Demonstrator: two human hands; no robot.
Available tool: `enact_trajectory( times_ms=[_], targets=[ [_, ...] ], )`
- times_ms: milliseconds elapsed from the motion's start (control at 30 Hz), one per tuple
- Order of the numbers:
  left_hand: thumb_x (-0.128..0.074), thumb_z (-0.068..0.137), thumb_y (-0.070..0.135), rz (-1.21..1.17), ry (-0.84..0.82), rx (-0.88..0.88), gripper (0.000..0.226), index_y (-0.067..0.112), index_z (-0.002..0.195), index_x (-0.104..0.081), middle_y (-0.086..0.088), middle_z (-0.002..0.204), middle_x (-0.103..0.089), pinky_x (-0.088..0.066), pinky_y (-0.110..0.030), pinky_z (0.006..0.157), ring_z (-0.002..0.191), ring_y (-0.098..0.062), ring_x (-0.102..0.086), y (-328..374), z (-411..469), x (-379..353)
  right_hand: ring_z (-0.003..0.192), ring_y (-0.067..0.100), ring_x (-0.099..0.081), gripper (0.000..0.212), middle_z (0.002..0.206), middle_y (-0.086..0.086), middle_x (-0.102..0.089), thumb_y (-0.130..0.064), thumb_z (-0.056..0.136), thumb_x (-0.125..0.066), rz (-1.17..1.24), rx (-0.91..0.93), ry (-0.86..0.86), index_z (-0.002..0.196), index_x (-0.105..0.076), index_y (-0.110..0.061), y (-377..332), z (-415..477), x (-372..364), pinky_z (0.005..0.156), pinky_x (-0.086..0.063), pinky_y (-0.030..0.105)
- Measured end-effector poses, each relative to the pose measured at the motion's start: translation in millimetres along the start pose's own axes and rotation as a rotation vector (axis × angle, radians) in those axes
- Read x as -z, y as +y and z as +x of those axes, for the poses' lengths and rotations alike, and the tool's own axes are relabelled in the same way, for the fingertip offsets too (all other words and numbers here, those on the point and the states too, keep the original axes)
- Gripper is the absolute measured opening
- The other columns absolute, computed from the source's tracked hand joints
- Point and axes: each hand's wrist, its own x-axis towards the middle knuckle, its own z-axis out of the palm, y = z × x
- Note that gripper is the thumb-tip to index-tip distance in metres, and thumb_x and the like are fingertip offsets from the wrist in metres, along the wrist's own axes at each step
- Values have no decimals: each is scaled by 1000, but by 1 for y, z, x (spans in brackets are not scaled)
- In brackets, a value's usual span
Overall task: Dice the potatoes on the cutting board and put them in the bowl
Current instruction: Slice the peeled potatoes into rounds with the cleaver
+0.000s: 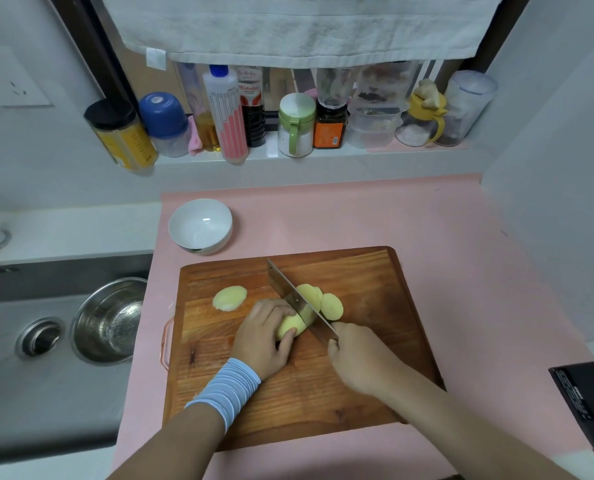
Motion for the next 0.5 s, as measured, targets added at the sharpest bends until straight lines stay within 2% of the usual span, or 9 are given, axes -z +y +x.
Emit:
enact_trajectory(
  times_ms=[133,233,400,500],
  targets=[
    [-66,85,28,-5,4,2,26,15,108,-64,4,115,-60,-37,-21,97,108,-17,-53,-2,-1,-1,82,19,-66,24,91,3,-67,-23,105,-41,-16,28,27,104,-62,-13,-8,12,-6,76,-56,35],
    [-67,84,26,-11,-4,-3,27,15,108,-64,5,115,-60,-34,-17,98,108,-16,-53,-1,-1,0,82,20,-64,25,92,4,-66,-22,107,-40,-27,41,26,108,-61,-10,-12,18,-10,70,-49,29],
    [-70,83,25,-13,-8,-16,27,16,109,-64,6,115,-59,-37,-20,97,109,-16,-53,-3,-1,1,78,15,-64,21,88,0,-65,-23,105,-43,14,17,37,99,-60,-13,0,4,-14,74,-54,32],
    [-72,83,23,-15,1,-13,28,15,109,-64,5,115,-60,-37,-20,96,108,-16,-53,-3,-1,-1,76,18,-62,17,85,0,-62,-23,105,-42,2,39,57,97,-55,-16,-4,16,-22,70,-50,31]
  ],
)
